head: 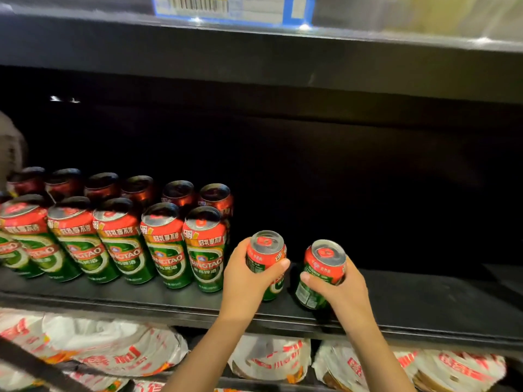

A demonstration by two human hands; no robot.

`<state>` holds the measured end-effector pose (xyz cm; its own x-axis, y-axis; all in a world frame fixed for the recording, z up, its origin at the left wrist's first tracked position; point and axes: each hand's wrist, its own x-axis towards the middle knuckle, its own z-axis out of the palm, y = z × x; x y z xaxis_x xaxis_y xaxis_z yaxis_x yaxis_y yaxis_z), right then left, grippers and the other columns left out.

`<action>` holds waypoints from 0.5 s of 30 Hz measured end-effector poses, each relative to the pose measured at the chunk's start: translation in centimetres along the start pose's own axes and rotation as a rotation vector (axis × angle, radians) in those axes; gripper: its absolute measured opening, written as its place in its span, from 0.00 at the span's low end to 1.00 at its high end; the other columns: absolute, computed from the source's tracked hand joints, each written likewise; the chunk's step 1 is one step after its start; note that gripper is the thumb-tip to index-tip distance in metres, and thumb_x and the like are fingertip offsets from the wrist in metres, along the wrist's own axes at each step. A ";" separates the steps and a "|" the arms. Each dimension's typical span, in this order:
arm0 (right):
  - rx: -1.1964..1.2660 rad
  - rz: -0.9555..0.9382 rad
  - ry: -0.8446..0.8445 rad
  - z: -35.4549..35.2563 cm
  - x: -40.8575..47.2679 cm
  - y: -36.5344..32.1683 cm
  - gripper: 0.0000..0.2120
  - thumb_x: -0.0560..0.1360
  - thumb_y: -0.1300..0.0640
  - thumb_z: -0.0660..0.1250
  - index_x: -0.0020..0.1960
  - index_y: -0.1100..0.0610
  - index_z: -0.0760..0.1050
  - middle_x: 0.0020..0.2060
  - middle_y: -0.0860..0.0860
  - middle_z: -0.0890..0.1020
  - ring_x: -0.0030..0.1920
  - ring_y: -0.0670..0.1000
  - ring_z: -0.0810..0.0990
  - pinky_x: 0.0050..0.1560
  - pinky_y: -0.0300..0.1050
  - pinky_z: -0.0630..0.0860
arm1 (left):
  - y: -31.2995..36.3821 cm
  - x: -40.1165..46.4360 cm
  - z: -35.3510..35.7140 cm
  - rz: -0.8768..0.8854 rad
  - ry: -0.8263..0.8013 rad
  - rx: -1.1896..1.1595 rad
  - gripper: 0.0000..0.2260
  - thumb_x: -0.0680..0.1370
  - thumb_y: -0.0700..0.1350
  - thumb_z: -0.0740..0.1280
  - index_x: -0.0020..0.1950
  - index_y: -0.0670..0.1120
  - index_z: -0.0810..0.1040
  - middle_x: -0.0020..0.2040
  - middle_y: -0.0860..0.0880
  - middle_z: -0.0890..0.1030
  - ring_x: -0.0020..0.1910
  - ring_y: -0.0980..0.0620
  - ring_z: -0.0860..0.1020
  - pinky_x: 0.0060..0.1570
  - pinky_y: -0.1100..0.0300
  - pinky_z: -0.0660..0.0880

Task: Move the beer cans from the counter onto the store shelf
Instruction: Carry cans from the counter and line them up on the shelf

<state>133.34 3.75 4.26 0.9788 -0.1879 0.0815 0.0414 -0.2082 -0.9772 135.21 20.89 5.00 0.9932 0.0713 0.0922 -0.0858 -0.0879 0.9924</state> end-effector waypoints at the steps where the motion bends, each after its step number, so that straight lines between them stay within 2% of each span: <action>1: -0.002 -0.004 -0.003 -0.1 0.6 0.2 0.25 0.63 0.57 0.79 0.57 0.49 0.74 0.48 0.45 0.82 0.47 0.37 0.80 0.41 0.28 0.75 | -0.3 0.4 0.3 0.001 0.011 0.010 0.20 0.66 0.48 0.77 0.55 0.56 0.74 0.52 0.55 0.80 0.51 0.62 0.79 0.50 0.66 0.76; 5: 0.009 0.019 -0.003 0.0 2.4 0.8 0.24 0.62 0.57 0.79 0.55 0.51 0.75 0.46 0.46 0.82 0.45 0.37 0.81 0.39 0.29 0.75 | -1.3 1.8 1.0 -0.024 0.053 0.031 0.20 0.65 0.51 0.78 0.53 0.52 0.76 0.50 0.52 0.81 0.50 0.57 0.80 0.52 0.58 0.78; 8: 0.013 0.016 -0.008 0.0 3.5 1.2 0.21 0.62 0.58 0.79 0.52 0.54 0.76 0.44 0.47 0.83 0.42 0.38 0.81 0.37 0.28 0.75 | -2.0 2.7 1.4 -0.033 0.066 0.062 0.21 0.64 0.53 0.78 0.53 0.52 0.75 0.50 0.51 0.81 0.49 0.57 0.80 0.52 0.57 0.78; 11: 0.015 0.001 -0.042 0.2 4.5 1.6 0.16 0.63 0.60 0.78 0.50 0.56 0.79 0.41 0.48 0.85 0.43 0.42 0.83 0.38 0.28 0.75 | -2.2 3.4 1.7 -0.027 0.080 0.079 0.21 0.64 0.52 0.78 0.53 0.54 0.75 0.50 0.52 0.81 0.48 0.59 0.80 0.49 0.62 0.77; 13: 0.023 0.010 -0.038 0.4 5.2 1.9 0.18 0.63 0.60 0.78 0.52 0.57 0.79 0.42 0.48 0.84 0.44 0.43 0.83 0.39 0.28 0.76 | -1.9 3.8 1.8 0.003 0.071 0.082 0.20 0.65 0.49 0.78 0.52 0.57 0.74 0.49 0.55 0.81 0.47 0.63 0.79 0.45 0.69 0.75; 15: 0.028 0.004 -0.022 0.6 5.8 2.0 0.22 0.63 0.60 0.79 0.55 0.57 0.77 0.45 0.48 0.83 0.46 0.41 0.81 0.40 0.27 0.76 | -1.7 4.1 2.0 0.015 0.065 0.076 0.19 0.66 0.46 0.78 0.51 0.58 0.74 0.47 0.55 0.82 0.45 0.64 0.80 0.42 0.72 0.74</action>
<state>139.22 2.87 2.65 0.9831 -0.1679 0.0733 0.0426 -0.1801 -0.9827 139.56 19.33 3.56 0.9845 0.1332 0.1143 -0.0918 -0.1645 0.9821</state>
